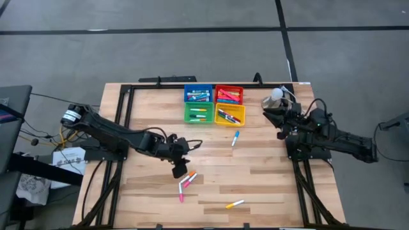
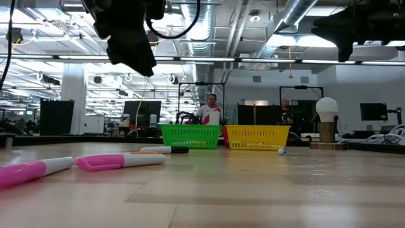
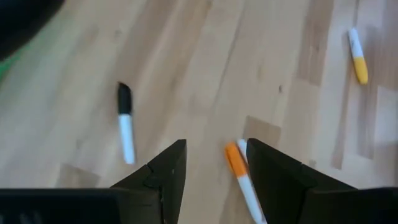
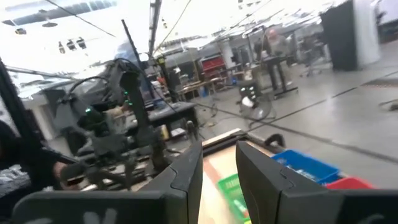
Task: Pick & Place Markers
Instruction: Put the black highlighter in the green bin
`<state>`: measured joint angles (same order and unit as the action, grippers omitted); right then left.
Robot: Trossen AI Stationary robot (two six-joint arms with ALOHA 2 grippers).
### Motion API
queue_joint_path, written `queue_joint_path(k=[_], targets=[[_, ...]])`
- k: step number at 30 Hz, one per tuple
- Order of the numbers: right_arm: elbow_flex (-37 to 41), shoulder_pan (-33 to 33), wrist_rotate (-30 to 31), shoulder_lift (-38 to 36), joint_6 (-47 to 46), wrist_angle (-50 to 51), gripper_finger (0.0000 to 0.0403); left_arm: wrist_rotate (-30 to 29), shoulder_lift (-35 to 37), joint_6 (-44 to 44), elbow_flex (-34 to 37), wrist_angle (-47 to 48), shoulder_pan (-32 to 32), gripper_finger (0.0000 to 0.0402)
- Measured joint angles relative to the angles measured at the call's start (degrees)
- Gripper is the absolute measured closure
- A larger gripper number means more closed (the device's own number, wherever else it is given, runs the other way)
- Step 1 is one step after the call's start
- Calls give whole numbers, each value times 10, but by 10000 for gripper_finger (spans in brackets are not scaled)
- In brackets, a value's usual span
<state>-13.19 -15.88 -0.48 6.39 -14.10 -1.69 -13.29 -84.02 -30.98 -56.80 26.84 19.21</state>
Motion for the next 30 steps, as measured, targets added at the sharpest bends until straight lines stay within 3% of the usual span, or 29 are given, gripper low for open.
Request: queue_joint_path(k=[6,17,21,30], targets=[[0,0,83,-24,24,-2,316,44,-55,-29,0,-3,-6,234],[0,1,80,-31,14,17,316,47,-137,20,-37,-14,-108,234],[0,1,79,-31,5,33,316,76,-154,36,-42,-12,-143,234],[0,1,80,-31,-5,47,316,78,-163,67,-42,-12,-162,234]])
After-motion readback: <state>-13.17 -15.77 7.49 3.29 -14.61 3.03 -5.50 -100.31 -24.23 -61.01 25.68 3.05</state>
